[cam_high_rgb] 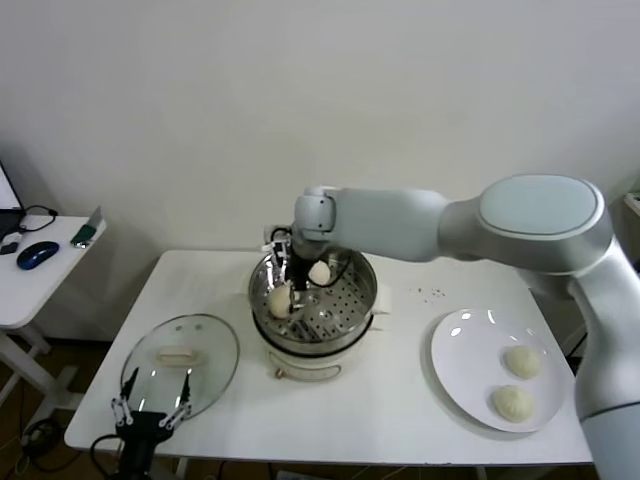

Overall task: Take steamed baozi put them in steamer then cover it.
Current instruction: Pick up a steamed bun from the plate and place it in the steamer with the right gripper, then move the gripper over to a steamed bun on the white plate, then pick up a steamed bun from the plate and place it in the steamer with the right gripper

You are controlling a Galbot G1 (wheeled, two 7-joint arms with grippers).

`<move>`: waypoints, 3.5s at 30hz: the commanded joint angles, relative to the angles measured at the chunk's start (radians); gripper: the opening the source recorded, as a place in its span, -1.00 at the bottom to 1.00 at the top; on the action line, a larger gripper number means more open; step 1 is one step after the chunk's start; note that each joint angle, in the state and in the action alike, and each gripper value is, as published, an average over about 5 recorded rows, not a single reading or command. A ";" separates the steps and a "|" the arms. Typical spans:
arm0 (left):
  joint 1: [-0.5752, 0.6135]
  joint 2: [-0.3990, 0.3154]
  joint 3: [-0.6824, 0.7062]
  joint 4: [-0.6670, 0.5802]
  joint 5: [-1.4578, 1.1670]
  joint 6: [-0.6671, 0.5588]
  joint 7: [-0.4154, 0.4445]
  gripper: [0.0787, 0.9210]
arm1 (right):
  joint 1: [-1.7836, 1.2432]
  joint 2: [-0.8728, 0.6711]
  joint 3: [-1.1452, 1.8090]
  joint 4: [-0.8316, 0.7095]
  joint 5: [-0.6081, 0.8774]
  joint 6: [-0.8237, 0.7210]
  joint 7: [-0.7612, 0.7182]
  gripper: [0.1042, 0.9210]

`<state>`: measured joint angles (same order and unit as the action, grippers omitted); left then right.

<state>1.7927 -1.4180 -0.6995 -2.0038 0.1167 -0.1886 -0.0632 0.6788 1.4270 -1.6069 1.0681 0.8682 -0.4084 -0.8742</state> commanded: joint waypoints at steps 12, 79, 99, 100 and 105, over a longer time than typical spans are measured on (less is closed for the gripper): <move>-0.001 -0.002 0.007 0.000 -0.001 0.021 0.005 0.77 | 0.235 -0.675 -0.142 0.496 -0.281 0.093 -0.133 0.76; 0.001 -0.072 0.015 0.000 0.096 0.080 0.001 0.77 | -0.408 -0.955 0.287 0.335 -0.826 0.235 -0.209 0.37; -0.001 -0.067 0.020 -0.001 0.107 0.086 0.002 0.77 | 0.183 -0.466 0.151 0.381 -0.983 0.916 -0.260 0.38; -0.001 -0.067 0.020 -0.002 0.107 0.087 0.002 0.77 | 0.187 -0.442 0.159 0.372 -0.974 0.930 -0.259 0.38; -0.002 -0.069 0.027 -0.012 0.107 0.093 0.003 0.77 | 0.183 -0.315 0.185 0.298 -0.931 0.962 -0.255 0.39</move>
<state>1.7919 -1.4859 -0.6758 -2.0093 0.2218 -0.0974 -0.0605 0.7445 0.8571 -1.4359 1.4237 -0.0880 0.3740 -1.1248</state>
